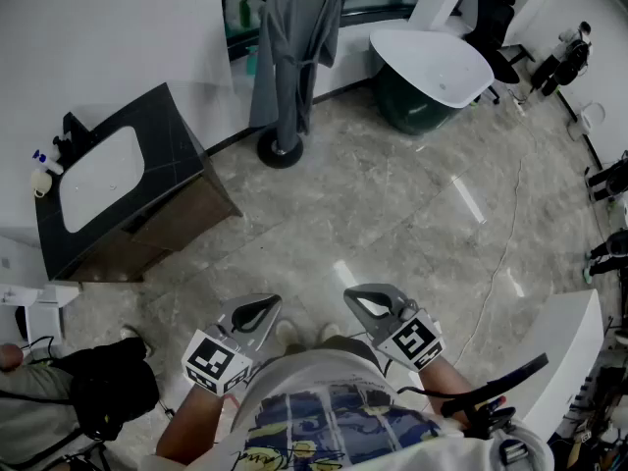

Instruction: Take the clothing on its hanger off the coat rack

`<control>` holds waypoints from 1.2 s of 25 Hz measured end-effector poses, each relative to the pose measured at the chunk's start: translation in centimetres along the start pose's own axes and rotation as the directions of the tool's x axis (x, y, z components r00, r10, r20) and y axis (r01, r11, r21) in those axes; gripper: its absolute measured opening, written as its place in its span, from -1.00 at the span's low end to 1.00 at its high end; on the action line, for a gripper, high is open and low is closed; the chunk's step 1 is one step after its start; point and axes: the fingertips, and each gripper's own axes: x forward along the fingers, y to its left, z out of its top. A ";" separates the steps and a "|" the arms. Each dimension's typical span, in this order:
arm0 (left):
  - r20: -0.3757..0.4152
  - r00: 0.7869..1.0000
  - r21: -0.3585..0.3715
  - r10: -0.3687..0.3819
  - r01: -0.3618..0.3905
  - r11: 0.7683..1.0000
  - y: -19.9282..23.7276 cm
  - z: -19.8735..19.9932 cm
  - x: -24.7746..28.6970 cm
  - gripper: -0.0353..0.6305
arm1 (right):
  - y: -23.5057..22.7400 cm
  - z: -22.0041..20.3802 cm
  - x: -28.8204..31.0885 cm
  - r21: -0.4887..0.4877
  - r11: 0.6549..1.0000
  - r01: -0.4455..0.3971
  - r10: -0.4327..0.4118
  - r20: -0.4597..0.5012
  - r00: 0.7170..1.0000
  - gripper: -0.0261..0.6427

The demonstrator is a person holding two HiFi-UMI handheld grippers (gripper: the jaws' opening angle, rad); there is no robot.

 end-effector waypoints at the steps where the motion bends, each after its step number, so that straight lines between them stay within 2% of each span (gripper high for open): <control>1: -0.006 1.000 0.011 -0.006 0.006 1.000 0.0 0.0 0.1 -0.89 | -0.1 -0.2 0.0 0.006 1.000 0.004 -0.004 0.009 1.000 -0.92; 4: -0.023 0.999 0.038 -0.026 0.027 0.999 0.0 0.2 0.6 -0.89 | -0.5 -0.4 0.2 0.016 1.000 0.015 -0.015 0.026 1.000 -0.92; 10: -0.042 0.998 0.039 -0.042 0.044 0.998 0.7 0.4 3.4 -0.89 | -3.0 -0.6 0.0 0.040 0.999 0.029 -0.030 0.034 0.999 -0.92; 13: -0.043 0.998 0.057 -0.045 0.047 0.997 1.6 1.6 6.1 -0.88 | -6.0 -0.9 0.0 0.058 0.998 0.035 -0.038 0.048 0.998 -0.92; 18: -0.044 0.999 0.097 -0.024 0.028 0.995 4.2 5.8 11.4 -0.71 | -13.4 0.9 0.9 0.051 0.998 0.036 -0.041 0.091 0.995 -0.92; 22: -0.036 0.999 0.138 0.020 -0.015 0.990 7.9 10.3 15.7 -0.59 | -19.5 2.0 1.2 0.047 0.999 0.022 -0.027 0.106 0.994 -0.92; 27: 0.015 0.992 0.158 0.122 -0.123 0.980 14.6 15.5 20.3 -0.41 | -26.6 1.2 1.2 0.029 0.999 0.036 -0.038 0.095 0.995 -0.91; 29: 0.019 0.985 0.172 0.173 -0.174 0.970 17.7 18.0 21.6 -0.31 | -28.6 1.1 1.1 0.056 0.997 0.045 -0.050 0.094 0.994 -0.77; 30: 0.018 0.980 0.182 0.199 -0.199 0.963 19.3 19.3 22.0 -0.29 | -29.3 1.0 1.2 0.070 0.996 0.048 -0.054 0.096 0.994 -0.76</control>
